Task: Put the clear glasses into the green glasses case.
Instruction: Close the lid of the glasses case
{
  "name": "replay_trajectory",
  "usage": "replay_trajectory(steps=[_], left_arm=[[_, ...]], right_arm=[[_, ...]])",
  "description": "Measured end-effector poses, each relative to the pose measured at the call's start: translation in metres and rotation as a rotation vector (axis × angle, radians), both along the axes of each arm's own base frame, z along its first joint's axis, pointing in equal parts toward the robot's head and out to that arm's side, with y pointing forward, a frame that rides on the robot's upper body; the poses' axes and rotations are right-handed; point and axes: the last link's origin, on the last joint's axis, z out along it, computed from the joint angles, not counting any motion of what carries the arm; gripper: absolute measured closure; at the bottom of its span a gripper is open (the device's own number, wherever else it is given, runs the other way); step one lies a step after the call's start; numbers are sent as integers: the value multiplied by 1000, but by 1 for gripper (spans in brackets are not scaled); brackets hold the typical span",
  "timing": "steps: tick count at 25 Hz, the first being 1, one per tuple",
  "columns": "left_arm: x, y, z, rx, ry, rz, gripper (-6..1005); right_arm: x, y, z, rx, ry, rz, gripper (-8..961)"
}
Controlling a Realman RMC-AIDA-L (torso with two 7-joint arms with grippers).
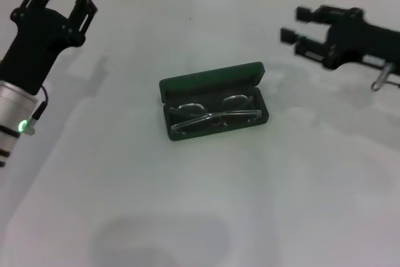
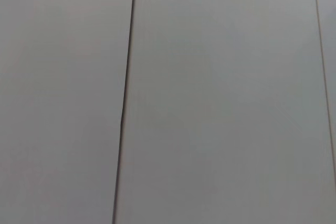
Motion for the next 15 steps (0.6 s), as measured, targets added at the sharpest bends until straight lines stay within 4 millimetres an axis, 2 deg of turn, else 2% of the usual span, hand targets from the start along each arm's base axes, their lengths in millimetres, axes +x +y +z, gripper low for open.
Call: replay_trajectory(steps=[1,3,6,10,15], left_arm=[[1,1,-1,4,-15,11,368],[2,5,-7,-9,-52,48,374],[11,14,-21,-113,-4,21,389],[26,34,-27,-350,59,-52,410],[38,58,-29,-595,141,3,412]], right_arm=[[4,2,4,1,45,-10,553],[12,2,6,10,90,-6,470],[21,-5,6,41,97,32,346],[29,-12,15,56,94,54,262],[40,-25,42,108,175,73,158]])
